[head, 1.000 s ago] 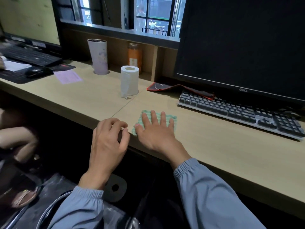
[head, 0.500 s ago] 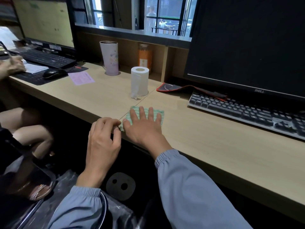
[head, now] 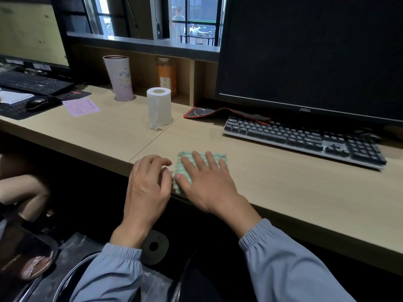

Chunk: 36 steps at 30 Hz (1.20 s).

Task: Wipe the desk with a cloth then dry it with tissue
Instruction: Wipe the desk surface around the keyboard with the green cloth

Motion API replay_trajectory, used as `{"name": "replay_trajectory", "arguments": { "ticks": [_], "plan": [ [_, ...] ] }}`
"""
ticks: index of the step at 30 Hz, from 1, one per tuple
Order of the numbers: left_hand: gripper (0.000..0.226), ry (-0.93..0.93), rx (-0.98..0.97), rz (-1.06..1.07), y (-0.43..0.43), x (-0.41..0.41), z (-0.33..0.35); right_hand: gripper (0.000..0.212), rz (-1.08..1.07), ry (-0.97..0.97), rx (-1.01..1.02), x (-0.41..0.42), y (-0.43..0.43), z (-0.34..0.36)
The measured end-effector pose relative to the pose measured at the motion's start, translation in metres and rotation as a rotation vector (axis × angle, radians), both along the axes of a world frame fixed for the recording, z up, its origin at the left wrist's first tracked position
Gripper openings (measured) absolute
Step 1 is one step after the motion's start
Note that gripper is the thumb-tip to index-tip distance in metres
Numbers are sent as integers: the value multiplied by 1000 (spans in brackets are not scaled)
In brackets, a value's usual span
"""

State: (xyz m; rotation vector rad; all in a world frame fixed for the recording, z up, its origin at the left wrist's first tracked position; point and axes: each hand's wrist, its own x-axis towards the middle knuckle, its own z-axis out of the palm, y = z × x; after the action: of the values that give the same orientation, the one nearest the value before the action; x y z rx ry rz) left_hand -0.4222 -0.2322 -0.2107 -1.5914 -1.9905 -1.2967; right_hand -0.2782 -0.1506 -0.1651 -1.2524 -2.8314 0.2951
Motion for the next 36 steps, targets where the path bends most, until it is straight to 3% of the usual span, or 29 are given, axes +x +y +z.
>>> {"name": "replay_trajectory", "arguments": {
  "ticks": [14, 29, 36],
  "plan": [
    [19, 73, -88, -273, 45, 110, 12, 64, -142, -29, -19, 181, -6, 7],
    [47, 203, -329, -510, 77, 268, 40, 59, -371, -58, -72, 377, -7, 14],
    [33, 280, -364, -570, 84, 323, 39, 60, -471, -73, -83, 439, -5, 17]
  ]
}}
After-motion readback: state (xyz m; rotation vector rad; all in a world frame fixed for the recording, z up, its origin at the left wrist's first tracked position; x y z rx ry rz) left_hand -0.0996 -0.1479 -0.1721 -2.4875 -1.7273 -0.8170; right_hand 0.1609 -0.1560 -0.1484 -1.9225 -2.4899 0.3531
